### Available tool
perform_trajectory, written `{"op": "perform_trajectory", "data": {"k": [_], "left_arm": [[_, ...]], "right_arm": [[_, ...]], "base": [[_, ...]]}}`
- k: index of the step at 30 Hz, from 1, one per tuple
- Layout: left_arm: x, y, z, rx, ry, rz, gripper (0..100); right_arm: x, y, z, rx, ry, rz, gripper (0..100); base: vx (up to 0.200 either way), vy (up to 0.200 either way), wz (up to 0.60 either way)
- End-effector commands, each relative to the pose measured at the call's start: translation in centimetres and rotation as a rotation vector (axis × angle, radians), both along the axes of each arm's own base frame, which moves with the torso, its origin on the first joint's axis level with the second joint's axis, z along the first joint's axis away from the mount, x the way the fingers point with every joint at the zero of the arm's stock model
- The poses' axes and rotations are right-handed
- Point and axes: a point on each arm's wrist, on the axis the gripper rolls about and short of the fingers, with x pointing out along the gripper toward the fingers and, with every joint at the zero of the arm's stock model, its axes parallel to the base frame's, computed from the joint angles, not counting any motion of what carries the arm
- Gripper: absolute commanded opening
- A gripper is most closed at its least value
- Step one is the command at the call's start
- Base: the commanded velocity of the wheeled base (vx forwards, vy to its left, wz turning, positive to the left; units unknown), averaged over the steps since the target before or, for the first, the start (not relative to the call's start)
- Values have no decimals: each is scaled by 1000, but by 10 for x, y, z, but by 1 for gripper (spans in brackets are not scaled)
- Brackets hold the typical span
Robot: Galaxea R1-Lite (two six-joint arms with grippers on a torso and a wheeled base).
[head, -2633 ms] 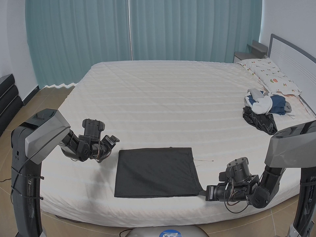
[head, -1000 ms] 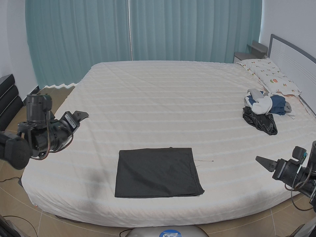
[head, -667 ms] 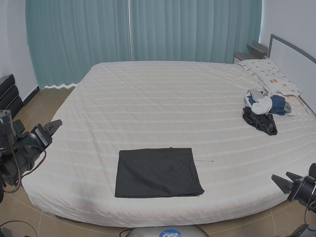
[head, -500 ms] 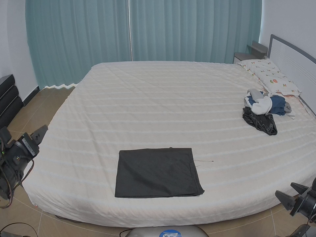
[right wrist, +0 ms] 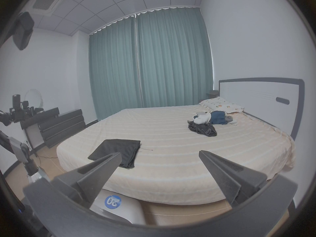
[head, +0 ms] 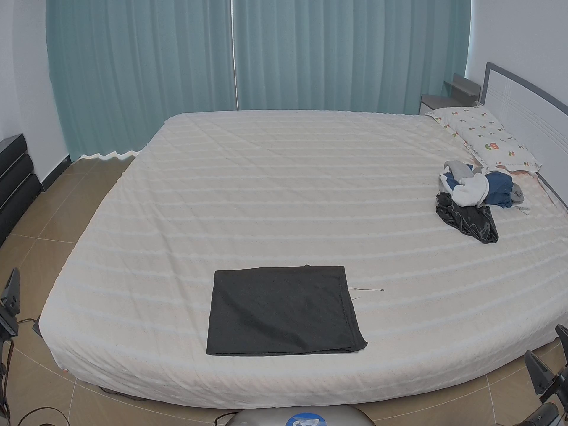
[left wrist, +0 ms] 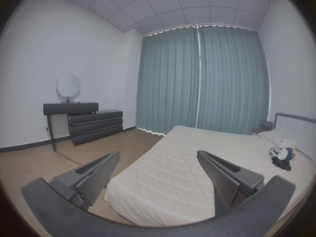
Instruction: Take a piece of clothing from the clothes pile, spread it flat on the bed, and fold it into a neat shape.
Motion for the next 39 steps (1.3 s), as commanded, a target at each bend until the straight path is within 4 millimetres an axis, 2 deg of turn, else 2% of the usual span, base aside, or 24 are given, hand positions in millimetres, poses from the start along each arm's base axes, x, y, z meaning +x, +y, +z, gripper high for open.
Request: {"op": "perform_trajectory", "data": {"k": [1,7,11,18,21,24,31,35,39], "left_arm": [[-39,7,-5,78,-79,99,100],[-54,7,-10,124,-107,150,100],[-63,8,-18,153,-115,151,100],[-72,7,-35,186,-112,168,100],[-78,7,-41,189,-131,185,100],[-80,6,-46,195,-136,178,100],[-78,6,-62,194,-130,153,100],[-72,5,-74,205,-117,72,100],[-71,3,-75,203,-141,1,100]], "right_arm": [[-16,1,2,-56,-64,-80,100],[-22,2,0,-77,-90,-89,100],[-30,1,-12,-115,-163,-54,100],[-27,0,-17,-144,-165,-53,100],[-19,-1,-32,-190,-157,-112,100],[-15,-1,-34,-197,-217,-129,100],[-15,-1,-34,-190,-217,-127,100],[-15,-1,-35,-189,-215,-101,100],[-15,1,-35,-181,-221,-48,100]], "base": [[0,0,0],[0,0,0],[0,0,0],[0,0,0],[0,0,0],[0,0,0],[0,0,0],[0,0,0],[0,0,0]]}}
